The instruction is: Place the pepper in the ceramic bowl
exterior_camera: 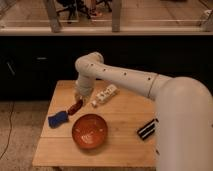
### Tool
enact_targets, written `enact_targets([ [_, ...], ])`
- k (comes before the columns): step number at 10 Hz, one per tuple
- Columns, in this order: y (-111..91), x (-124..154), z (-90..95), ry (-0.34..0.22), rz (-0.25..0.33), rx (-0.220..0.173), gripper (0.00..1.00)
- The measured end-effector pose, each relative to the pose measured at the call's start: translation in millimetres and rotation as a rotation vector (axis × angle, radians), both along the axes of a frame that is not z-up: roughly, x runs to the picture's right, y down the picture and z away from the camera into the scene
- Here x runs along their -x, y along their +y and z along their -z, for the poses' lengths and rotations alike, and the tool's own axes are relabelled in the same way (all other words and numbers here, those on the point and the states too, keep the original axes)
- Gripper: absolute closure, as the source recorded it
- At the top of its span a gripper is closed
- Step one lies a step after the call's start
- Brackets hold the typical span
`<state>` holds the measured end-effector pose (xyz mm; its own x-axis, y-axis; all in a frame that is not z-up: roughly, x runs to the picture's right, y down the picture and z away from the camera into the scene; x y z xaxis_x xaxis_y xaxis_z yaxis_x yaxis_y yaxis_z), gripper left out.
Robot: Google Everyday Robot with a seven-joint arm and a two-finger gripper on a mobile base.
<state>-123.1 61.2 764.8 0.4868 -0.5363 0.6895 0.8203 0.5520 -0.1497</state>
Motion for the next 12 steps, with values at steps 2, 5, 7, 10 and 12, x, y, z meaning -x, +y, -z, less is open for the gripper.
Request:
enact_targets([
  [2,9,-13,5.0,0.007,-0.002,0.001,1.0],
  [5,23,-24,5.2,0.018,0.007,0.015,1.0],
  [7,32,-31,3.1,0.028,0.018,0.03,1.0],
  [10,43,-39,-0.8,0.043,0.027,0.05,1.0],
  [12,48,-43,-4.6,0.048,0.033,0.062,1.0],
])
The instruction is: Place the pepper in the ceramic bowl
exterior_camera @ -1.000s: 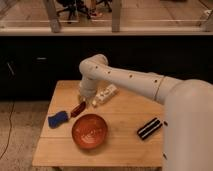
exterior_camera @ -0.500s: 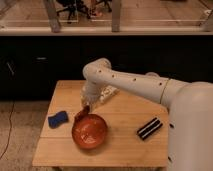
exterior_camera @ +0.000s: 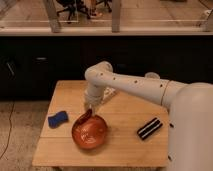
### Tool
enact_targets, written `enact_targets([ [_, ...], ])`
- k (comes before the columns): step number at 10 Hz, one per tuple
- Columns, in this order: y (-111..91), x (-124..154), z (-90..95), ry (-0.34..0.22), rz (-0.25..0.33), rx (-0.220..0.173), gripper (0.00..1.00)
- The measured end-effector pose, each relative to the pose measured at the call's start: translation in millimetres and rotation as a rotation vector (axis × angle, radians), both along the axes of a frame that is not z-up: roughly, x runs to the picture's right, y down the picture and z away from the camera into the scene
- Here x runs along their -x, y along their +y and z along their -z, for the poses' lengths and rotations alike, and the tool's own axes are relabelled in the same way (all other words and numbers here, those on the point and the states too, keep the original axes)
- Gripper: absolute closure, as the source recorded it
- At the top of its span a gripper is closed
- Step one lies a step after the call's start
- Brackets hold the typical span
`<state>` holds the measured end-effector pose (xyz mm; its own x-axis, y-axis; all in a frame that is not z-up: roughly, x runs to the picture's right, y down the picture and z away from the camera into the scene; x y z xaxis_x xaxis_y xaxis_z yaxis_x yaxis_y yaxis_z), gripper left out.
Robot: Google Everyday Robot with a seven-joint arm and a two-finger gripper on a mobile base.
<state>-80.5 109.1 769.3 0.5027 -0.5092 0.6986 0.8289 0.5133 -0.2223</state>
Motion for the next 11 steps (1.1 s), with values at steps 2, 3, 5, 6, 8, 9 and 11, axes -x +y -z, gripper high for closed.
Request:
enact_targets([
  [2,1,-1,-5.7,0.006,0.011,0.007,1.0],
  [3,0,-2,-10.6,0.014,0.02,0.011,1.0],
  [5,-2,-6,-17.8,0.027,0.029,0.017,1.0],
  [6,-2,-9,-22.2,0.034,0.034,0.022,1.0],
  [8,0,-16,-31.0,0.045,0.047,0.036,1.0],
  [9,4,-20,-34.6,0.046,0.056,0.042,1.0],
  [11,15,-26,-39.7,0.044,0.075,0.053,1.0],
])
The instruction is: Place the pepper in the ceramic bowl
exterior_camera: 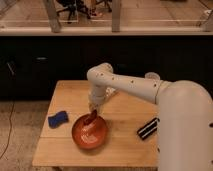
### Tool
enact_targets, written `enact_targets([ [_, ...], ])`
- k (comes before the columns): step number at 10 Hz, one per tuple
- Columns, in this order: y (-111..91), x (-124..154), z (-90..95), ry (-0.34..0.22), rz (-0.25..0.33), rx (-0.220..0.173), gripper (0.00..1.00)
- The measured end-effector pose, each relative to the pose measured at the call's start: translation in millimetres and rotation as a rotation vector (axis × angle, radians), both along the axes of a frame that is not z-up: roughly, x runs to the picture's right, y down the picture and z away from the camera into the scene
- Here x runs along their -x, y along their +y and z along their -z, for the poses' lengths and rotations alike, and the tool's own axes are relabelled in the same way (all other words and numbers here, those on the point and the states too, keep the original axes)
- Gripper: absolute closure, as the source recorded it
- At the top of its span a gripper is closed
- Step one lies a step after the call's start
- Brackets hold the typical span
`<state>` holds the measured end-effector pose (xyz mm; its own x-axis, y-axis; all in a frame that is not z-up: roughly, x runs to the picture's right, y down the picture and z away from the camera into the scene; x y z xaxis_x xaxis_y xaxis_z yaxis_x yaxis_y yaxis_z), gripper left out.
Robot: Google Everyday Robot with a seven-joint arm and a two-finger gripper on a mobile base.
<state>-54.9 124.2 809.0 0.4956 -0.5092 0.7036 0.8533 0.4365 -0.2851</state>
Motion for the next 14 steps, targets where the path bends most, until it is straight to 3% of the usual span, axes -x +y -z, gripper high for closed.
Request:
enact_targets([
  [3,13,-1,-2.5,-0.016,0.036,0.003,1.0],
  [7,20,16,-4.4,-0.026,0.181,0.045,0.99],
  [9,21,12,-8.0,-0.02,0.198,0.061,0.85],
  [14,22,17,-11.5,-0.018,0.235,0.076,0.34],
])
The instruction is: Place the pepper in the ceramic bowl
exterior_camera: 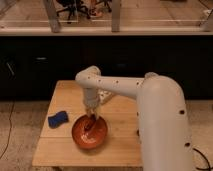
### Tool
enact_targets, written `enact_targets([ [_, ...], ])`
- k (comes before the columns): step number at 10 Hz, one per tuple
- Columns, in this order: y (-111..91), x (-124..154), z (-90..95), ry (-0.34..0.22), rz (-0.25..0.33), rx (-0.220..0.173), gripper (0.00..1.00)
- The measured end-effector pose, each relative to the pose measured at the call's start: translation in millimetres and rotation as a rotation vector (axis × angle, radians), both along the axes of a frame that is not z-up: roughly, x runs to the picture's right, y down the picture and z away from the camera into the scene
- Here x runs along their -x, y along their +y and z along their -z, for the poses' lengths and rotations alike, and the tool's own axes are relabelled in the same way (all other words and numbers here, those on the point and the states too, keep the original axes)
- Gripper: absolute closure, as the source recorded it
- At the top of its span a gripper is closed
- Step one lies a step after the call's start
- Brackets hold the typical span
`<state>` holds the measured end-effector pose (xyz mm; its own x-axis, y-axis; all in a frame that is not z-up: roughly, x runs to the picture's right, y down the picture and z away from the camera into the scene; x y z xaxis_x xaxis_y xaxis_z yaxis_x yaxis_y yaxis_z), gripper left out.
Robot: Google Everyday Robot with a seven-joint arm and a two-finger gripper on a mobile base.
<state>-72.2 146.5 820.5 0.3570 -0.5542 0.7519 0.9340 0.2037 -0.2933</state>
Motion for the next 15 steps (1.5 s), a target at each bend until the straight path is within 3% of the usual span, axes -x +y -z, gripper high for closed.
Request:
enact_targets([
  [2,0,-3,-0.9,0.008,0.003,0.002,0.2],
  [7,0,-4,-1.6,0.014,0.012,0.002,0.2],
  [11,-8,-6,2.9,0.009,-0.007,-0.033,0.2],
  [15,-42,-8,33.0,-0.108,-0.157,-0.111,0.2],
])
